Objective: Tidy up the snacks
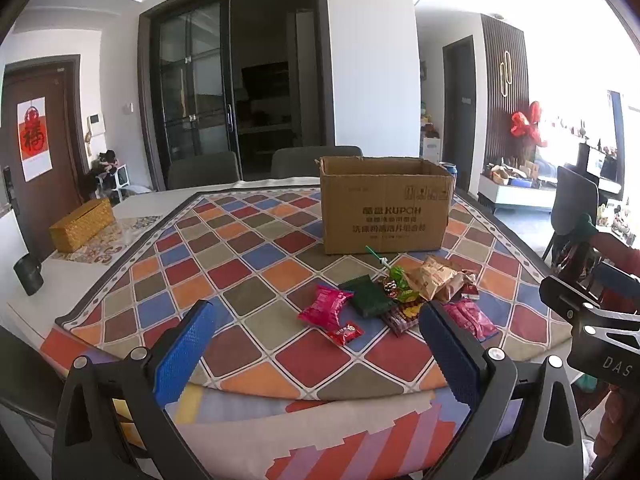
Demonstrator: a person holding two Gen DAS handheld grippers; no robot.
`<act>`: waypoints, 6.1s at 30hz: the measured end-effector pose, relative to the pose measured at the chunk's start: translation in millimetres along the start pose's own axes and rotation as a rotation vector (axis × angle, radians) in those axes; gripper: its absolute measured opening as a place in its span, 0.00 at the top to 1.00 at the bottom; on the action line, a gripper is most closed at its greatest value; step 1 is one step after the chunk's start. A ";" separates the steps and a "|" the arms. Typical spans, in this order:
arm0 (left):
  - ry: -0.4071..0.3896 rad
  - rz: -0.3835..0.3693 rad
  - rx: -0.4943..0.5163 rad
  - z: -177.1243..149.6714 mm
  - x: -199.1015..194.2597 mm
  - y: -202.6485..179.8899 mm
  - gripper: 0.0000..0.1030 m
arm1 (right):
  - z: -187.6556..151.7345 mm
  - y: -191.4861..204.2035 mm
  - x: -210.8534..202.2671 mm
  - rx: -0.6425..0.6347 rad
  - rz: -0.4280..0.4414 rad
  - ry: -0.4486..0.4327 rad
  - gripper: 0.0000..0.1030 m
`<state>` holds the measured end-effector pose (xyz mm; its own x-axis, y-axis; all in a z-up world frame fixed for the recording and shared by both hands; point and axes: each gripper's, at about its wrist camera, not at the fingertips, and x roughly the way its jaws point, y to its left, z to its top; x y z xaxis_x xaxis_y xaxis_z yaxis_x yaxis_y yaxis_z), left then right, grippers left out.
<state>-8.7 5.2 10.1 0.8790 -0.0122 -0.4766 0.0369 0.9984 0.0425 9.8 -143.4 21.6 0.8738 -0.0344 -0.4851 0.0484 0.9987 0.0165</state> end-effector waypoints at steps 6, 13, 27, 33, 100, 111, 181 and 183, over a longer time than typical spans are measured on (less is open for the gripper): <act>0.000 0.003 0.000 1.3 -1.0 0.4 0.00 | 0.2 0.5 -0.4 0.000 0.004 -0.003 0.01; -0.003 0.003 0.001 2.1 -1.9 1.2 0.00 | -0.7 1.0 -0.7 -0.002 0.003 -0.006 0.01; -0.006 0.004 0.003 2.5 -3.4 0.8 0.00 | 0.0 0.9 -2.3 0.001 0.004 -0.009 0.01; -0.009 0.004 0.004 5.4 -5.3 1.5 0.00 | 0.4 0.7 -2.8 0.000 0.005 -0.010 0.01; 0.316 -0.070 0.067 -11.5 117.4 -9.9 0.26 | -13.7 3.2 116.9 -0.005 0.078 0.334 0.05; 0.479 -0.125 0.062 -22.6 172.6 -11.1 0.38 | -19.9 2.3 163.5 -0.013 0.043 0.438 0.09; 0.170 -0.188 0.098 81.2 151.4 -21.1 0.79 | 71.9 12.1 150.6 -0.021 0.222 0.207 0.58; 0.145 -0.195 0.106 93.0 151.6 -22.8 0.79 | 83.0 11.7 153.4 -0.018 0.230 0.191 0.58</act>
<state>168.0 -24.6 18.5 0.7734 -0.1886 -0.6053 0.2557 0.9664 0.0256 184.6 -140.2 20.0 0.7537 0.1987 -0.6264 -0.1500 0.9801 0.1304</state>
